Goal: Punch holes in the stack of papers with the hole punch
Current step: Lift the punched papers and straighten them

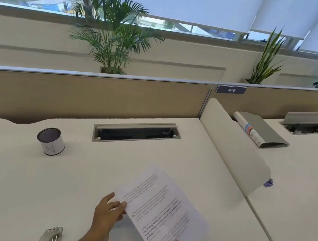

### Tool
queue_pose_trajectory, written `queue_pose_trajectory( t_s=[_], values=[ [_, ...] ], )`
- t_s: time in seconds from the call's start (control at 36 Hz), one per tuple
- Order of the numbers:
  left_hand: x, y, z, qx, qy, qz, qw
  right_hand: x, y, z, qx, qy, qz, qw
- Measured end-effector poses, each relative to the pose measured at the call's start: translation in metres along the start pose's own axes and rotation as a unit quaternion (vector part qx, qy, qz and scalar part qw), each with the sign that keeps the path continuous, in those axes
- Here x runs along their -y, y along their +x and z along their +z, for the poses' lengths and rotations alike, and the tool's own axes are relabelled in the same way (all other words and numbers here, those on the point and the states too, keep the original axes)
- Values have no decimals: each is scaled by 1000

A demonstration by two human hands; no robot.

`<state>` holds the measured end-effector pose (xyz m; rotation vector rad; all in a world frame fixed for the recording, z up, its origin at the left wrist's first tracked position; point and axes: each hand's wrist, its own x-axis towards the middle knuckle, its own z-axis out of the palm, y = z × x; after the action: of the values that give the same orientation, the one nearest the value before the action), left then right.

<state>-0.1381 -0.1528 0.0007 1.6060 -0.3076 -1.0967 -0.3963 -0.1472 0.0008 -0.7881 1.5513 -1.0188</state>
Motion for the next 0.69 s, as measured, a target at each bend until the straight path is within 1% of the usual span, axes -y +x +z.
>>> queue_pose_trajectory(
  t_s=[0.14,0.31,0.39,0.53,0.69],
  values=[
    [6,-9,61,77,33,-5,996,-8,14,-9,-60,89,83,991],
    [10,-21,121,163,59,-15,985,-3,46,-15,-100,160,101,977],
    [10,-23,144,183,67,-3,981,5,56,-16,-102,200,87,971],
    [13,-18,170,208,90,3,974,14,75,-25,-98,218,88,967],
    [24,-7,194,212,129,-26,968,19,95,-34,-106,207,96,968]
  ],
)
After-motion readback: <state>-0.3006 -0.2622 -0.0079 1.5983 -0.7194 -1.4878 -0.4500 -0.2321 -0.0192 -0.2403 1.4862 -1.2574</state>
